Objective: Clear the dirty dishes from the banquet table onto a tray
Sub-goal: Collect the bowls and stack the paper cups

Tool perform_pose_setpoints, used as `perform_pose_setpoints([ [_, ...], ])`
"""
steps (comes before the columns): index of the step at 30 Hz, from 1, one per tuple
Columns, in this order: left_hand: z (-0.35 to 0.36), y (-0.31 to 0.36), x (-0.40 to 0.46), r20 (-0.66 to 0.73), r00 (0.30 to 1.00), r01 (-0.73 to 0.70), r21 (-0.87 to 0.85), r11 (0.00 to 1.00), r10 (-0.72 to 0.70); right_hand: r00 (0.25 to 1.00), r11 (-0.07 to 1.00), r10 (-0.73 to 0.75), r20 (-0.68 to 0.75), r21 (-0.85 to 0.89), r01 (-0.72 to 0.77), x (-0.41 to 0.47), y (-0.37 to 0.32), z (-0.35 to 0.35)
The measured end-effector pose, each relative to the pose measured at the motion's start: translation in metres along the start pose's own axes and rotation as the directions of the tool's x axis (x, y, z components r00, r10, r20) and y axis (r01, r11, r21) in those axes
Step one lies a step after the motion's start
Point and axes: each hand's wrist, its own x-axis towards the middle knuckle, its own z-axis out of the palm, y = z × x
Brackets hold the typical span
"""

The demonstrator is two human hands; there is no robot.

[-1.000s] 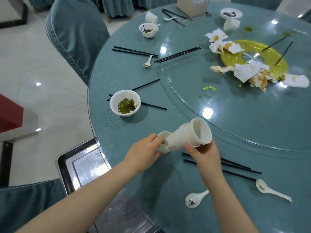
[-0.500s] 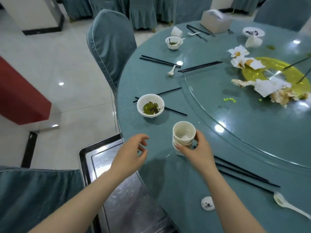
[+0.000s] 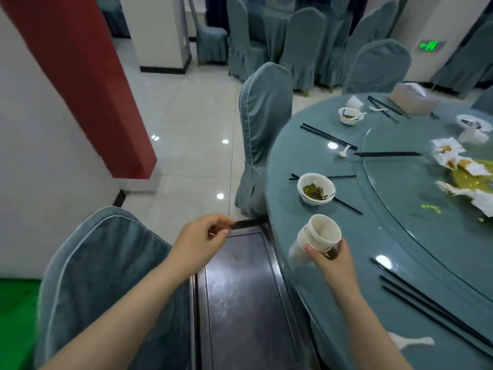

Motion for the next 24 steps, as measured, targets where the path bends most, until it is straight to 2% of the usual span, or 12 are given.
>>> perform_pose_setpoints([
  [7, -0.143, -0.049, -0.099, -0.171, 0.985, -0.026, -0.148, 0.989, 0.001, 0.974, 0.985, -0.165, 0.158, 0.078, 0.155, -0.1, -0.071, 0.113],
  [13, -0.253, -0.101, -0.174, -0.285, 0.958, -0.045, -0.253, 0.966, -0.03, 0.928, 0.947, -0.307, 0.212, 0.162, 0.276, -0.19, -0.121, 0.206],
  [17, -0.301, -0.115, -0.199, -0.294, 0.953, -0.017, -0.299, 0.954, -0.075, 0.912, 0.934, -0.336, 0.235, 0.21, 0.29, -0.228, -0.145, 0.243],
  [24, -0.365, -0.149, -0.213, -0.342, 0.927, -0.017, -0.446, 0.895, -0.153, 0.893, 0.934, -0.351, 0.281, 0.165, 0.316, -0.239, -0.172, 0.296],
])
